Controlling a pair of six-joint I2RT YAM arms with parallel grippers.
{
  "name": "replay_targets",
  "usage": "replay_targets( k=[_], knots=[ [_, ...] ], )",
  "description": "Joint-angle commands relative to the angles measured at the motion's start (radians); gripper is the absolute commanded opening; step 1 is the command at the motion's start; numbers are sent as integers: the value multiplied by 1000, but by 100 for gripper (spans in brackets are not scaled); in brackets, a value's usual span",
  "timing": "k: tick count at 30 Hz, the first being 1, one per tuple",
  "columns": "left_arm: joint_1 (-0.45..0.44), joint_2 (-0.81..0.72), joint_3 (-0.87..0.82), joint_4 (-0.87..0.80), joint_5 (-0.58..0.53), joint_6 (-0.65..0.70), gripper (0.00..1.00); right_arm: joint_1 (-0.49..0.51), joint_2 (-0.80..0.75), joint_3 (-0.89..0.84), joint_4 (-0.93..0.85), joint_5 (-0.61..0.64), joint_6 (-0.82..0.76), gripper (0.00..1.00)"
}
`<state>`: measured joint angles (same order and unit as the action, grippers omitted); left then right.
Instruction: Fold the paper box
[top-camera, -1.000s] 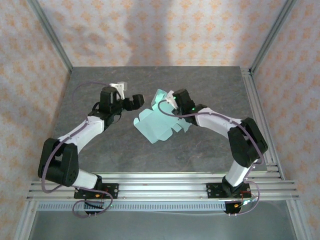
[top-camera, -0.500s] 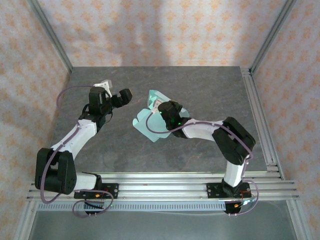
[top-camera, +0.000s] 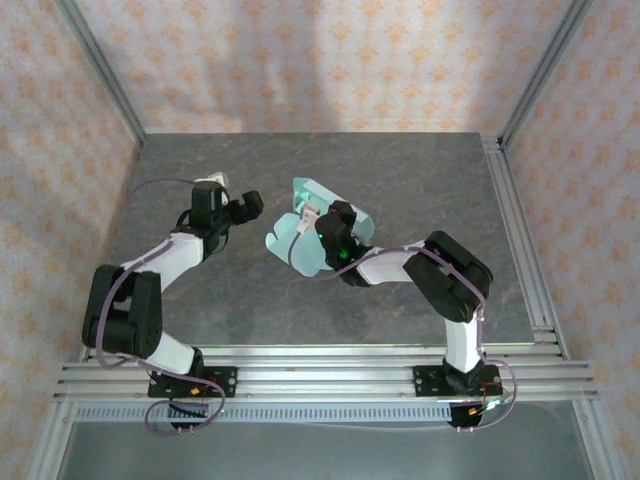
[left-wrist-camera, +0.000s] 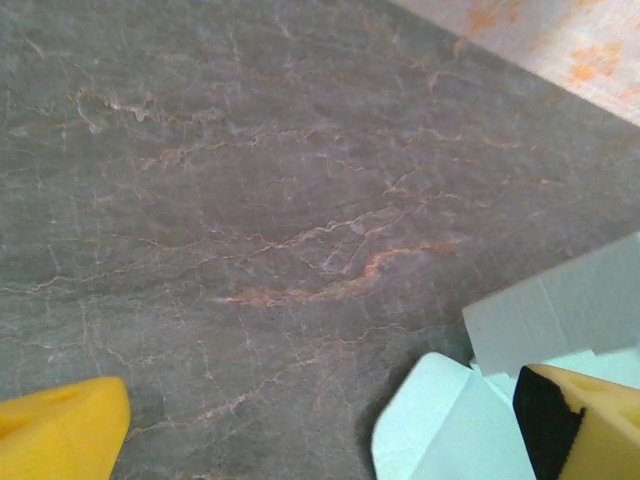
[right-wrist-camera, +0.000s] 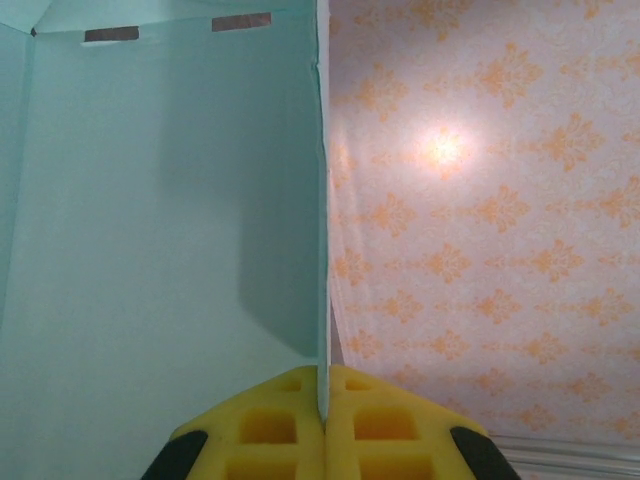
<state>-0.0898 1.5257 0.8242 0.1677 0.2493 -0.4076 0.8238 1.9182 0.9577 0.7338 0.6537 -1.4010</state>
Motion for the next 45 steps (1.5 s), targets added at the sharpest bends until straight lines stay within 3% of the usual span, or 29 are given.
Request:
replay_targets(
  k=[1, 4, 11, 19, 25, 30, 33, 35, 40, 45],
  knots=[
    [3, 56, 70, -14, 11, -15, 100, -4, 18, -30, 157, 12, -49, 0],
    [2, 90, 97, -24, 24, -24, 100, -4, 53, -51, 252, 4, -96, 0],
    [2, 134, 119, -13, 43, -35, 100, -3, 96, -61, 280, -11, -140, 0],
    [3, 167, 145, -15, 51, -16, 100, 7, 199, -61, 476, 24, -274, 0],
    [2, 191, 135, 12, 115, -59, 100, 23, 216, -67, 560, 54, -345, 0],
    [-13, 153, 27, 50, 175, -176, 85, 34, 212, -71, 565, 61, -356, 0],
    [-37, 121, -25, 25, 202, -238, 65, 35, 216, -78, 570, 60, -359, 0],
    [-65, 87, -50, 3, 209, -269, 58, 36, 219, -80, 587, 57, -369, 0],
    [-143, 50, -52, -69, 186, -319, 44, 40, 227, -95, 625, 61, -382, 0],
    [-159, 136, -23, -102, 180, -348, 32, 46, 239, -116, 672, 61, -392, 0]
  ],
)
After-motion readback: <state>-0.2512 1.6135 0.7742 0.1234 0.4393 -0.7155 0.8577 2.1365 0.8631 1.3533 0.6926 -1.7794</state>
